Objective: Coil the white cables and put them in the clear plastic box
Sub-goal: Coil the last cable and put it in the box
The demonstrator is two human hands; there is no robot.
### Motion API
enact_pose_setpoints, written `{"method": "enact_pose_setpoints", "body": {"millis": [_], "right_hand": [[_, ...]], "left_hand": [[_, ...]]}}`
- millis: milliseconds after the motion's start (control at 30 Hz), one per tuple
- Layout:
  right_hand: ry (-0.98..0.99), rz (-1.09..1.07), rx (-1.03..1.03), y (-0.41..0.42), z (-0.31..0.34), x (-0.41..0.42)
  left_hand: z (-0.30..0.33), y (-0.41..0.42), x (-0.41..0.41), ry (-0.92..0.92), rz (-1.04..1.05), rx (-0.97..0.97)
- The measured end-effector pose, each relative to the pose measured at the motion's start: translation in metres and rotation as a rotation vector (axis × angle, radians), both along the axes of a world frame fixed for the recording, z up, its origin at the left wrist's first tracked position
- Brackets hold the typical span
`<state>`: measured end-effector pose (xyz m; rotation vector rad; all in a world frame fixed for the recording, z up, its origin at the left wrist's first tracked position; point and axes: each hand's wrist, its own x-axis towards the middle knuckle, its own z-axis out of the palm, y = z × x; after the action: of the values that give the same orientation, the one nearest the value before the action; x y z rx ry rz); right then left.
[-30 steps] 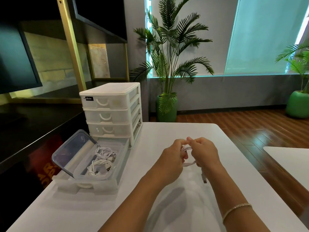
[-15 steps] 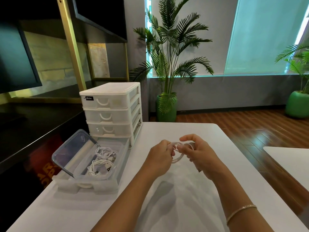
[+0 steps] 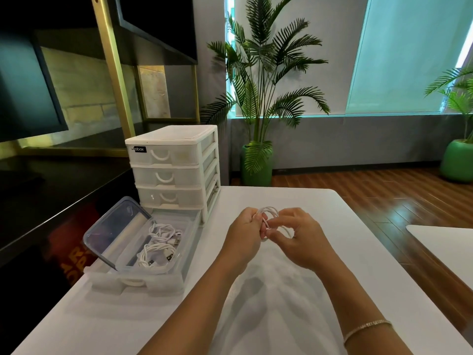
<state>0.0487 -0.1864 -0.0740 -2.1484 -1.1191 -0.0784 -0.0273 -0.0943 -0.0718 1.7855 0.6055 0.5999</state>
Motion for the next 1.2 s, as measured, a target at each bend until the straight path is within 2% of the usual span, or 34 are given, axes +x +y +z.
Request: {"method": "enact_pose_setpoints", "body": {"millis": [167,333,467,567,733,800,900,1000,1067,1200], "right_hand": [[0.063,-0.018,-0.069,0.0,0.006,-0.002],[0.322,0.058,-0.026,-0.003,0.019,-0.008],[0.261,-0.019,0.077,-0.004,0.02,-0.006],[0.287,-0.118,0.18,-0.005,0.02,-0.005],[0.557,-0.123,0.399,-0.005,0.013,0.0],[0.615,-0.151,0.41,-0.003,0.011,0.002],[0.759,-0.193,0.439,0.001,0.007,0.005],[0.825,-0.274,0.448,0.002,0.005,0.007],[0.821,-0.311,0.464,0.001,0.006,0.008],[0.908,-0.339,0.496,-0.003,0.006,0.012]], "left_hand": [[-0.002,-0.001,-0.002,0.067,0.019,0.336],[-0.005,0.002,-0.004,0.085,0.018,0.611],[-0.01,0.004,-0.003,0.114,0.002,0.7],[-0.009,0.009,-0.005,0.132,0.004,0.698],[-0.004,0.007,-0.006,0.128,-0.09,0.588],[-0.003,0.007,-0.007,0.128,-0.154,0.447],[-0.002,0.004,-0.008,0.017,-0.264,0.134],[-0.004,-0.001,-0.008,-0.035,-0.328,0.027],[-0.005,-0.004,-0.007,-0.023,-0.343,0.046],[-0.008,-0.009,-0.004,0.04,-0.279,0.344]]}}
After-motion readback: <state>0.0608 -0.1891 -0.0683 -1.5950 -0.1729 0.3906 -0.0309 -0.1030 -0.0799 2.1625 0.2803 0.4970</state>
